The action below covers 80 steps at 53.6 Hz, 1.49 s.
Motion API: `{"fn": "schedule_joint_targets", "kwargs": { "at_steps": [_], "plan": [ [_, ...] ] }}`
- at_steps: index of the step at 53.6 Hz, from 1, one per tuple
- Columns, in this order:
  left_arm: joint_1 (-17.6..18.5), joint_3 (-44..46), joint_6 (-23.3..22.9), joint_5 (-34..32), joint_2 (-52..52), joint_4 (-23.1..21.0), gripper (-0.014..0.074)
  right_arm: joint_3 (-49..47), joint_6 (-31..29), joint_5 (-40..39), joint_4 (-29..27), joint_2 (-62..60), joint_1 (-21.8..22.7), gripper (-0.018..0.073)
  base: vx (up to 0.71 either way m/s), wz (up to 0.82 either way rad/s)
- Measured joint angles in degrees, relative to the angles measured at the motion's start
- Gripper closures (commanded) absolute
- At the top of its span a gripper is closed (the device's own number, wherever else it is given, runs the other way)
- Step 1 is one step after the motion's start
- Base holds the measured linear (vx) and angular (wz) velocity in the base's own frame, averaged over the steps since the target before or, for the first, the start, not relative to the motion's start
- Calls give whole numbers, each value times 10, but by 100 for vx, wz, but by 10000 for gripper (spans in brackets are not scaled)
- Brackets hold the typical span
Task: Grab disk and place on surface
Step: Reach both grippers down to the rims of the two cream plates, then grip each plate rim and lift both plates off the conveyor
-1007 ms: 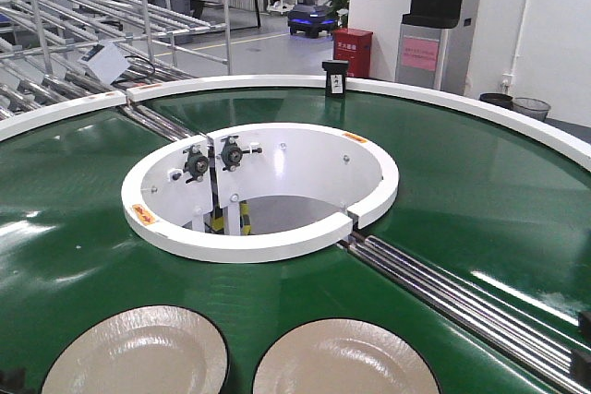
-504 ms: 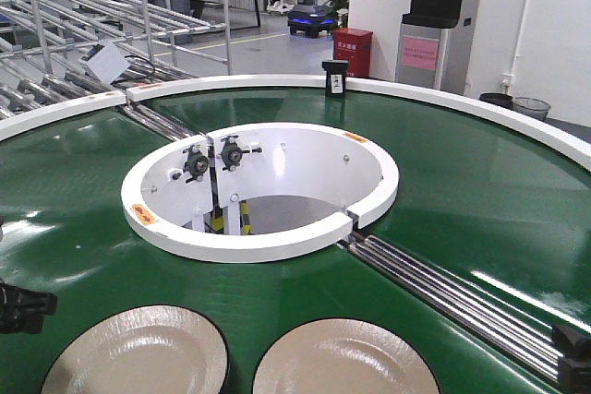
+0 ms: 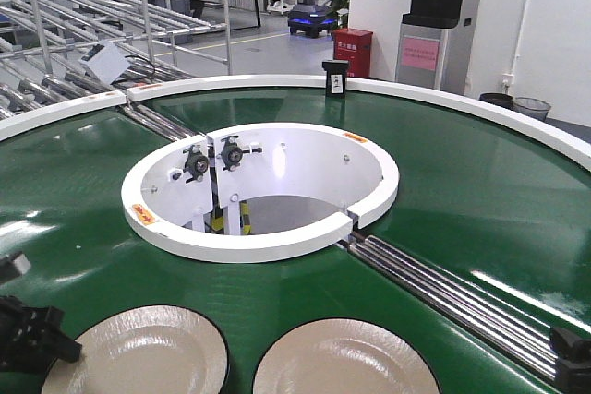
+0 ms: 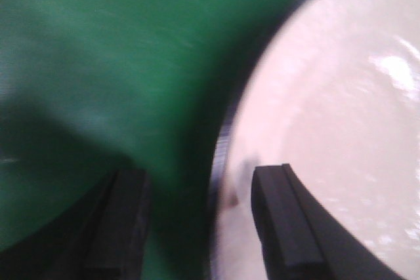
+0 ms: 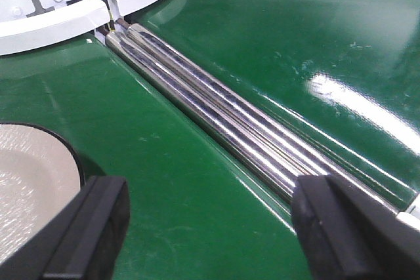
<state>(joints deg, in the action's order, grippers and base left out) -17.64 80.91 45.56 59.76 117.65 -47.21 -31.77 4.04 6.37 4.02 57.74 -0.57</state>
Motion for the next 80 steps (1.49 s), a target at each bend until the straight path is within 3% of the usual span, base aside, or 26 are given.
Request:
{"fn": "schedule_joint_targets", "kwargs": {
  "at_steps": [10, 23, 32, 43, 51, 56, 62, 70, 80],
  "plan": [
    [8, 2, 13, 25, 27, -20, 127, 0, 0, 0, 0, 0, 0, -13, 0, 0],
    [54, 5, 27, 24, 30, -20, 152, 0, 0, 0, 0, 0, 0, -13, 0, 0],
    [57, 5, 9, 33, 31, -28, 299, 0, 4, 4, -8, 0, 0, -10, 0, 0],
    [55, 8, -18, 66, 20, -47, 609, -7, 23, 59, -89, 12, 0, 15, 0, 0],
    [50, 5, -46, 68, -7, -50, 605, -37, -1, 128, -158, 62, 0, 19, 0, 0],
    [37, 3, -75, 51, -28, -42, 603, -62, -54, 162, -213, 103, 0, 19, 0, 0],
    [14, 2, -109, 37, -59, -48, 601, -93, -154, 178, -322, 161, 0, 19, 0, 0],
    [4, 2, -125, 37, -110, -77, 601, -126, -316, 202, -502, 262, 0, 19, 0, 0],
    [5, 2, -173, 47, -160, -143, 598, -145, -511, 232, -738, 369, 0, 19, 0, 0]
  ]
}}
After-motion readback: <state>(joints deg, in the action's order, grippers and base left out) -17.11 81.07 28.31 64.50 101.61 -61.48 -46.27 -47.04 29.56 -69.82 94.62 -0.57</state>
